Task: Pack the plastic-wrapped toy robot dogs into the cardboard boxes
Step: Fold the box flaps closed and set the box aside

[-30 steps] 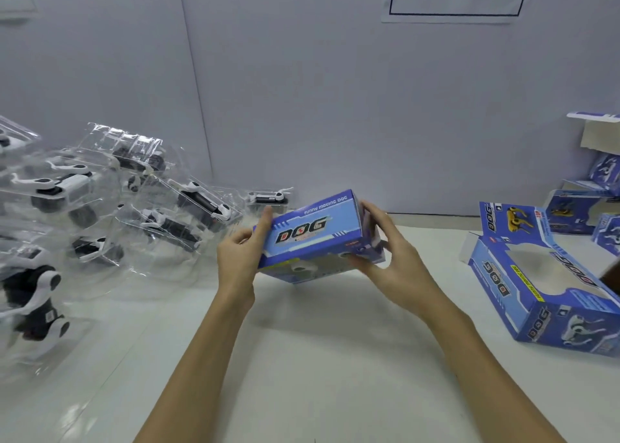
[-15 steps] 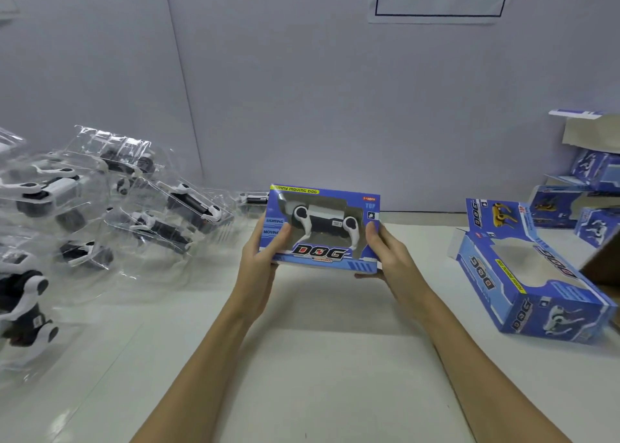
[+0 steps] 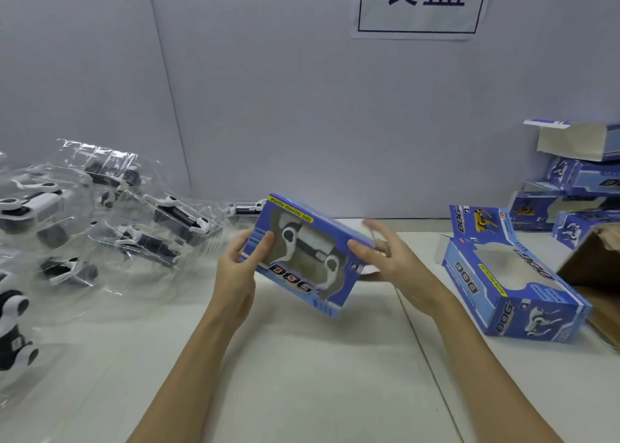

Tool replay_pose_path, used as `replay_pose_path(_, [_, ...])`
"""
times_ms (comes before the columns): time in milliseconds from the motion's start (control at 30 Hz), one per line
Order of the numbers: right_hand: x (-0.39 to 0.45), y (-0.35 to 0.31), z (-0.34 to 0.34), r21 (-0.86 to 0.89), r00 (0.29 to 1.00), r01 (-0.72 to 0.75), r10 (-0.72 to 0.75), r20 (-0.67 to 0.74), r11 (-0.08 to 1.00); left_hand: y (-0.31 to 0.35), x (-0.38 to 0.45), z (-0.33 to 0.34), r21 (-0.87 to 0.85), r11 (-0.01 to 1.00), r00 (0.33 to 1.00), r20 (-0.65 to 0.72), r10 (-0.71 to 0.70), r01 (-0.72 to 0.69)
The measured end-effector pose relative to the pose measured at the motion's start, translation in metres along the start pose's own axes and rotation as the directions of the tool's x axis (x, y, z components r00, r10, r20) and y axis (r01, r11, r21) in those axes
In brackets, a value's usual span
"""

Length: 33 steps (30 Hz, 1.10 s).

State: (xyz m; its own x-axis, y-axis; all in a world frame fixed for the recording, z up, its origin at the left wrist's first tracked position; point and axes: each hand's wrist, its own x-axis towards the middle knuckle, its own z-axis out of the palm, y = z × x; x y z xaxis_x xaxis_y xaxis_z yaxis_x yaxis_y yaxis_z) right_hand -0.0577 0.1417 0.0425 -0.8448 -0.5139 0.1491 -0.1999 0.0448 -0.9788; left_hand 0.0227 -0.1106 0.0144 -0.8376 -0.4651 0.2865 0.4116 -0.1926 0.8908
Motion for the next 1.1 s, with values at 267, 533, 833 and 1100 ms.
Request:
replay_pose_path(267, [-0.008,-0.024,-0.021,0.148,0.979,0.039,-0.008,-0.205,0.988,-0.01,0.006,0.013,0.074,0.997,0.998,-0.061,-0.008,0.013])
replay_pose_path(533, [-0.019,-0.046,-0.092,0.272,0.429,0.692,-0.078,-0.9,0.669,-0.012,0.003,0.007,0.13,0.984,0.992,0.012,-0.127,0.124])
replay_pose_path(833, [0.0,0.004,-0.099,-0.601,0.628,-0.779,0.223,-0.746,0.182,-0.014,0.001,0.01,0.157,0.975,0.98,0.09,-0.175,0.16])
replay_pose_path(1100, [0.024,-0.003,-0.064,-0.737,0.755,-0.654,0.193,-0.626,0.168,-0.012,-0.002,0.012,0.201,0.966,0.979,0.092,-0.182,0.16])
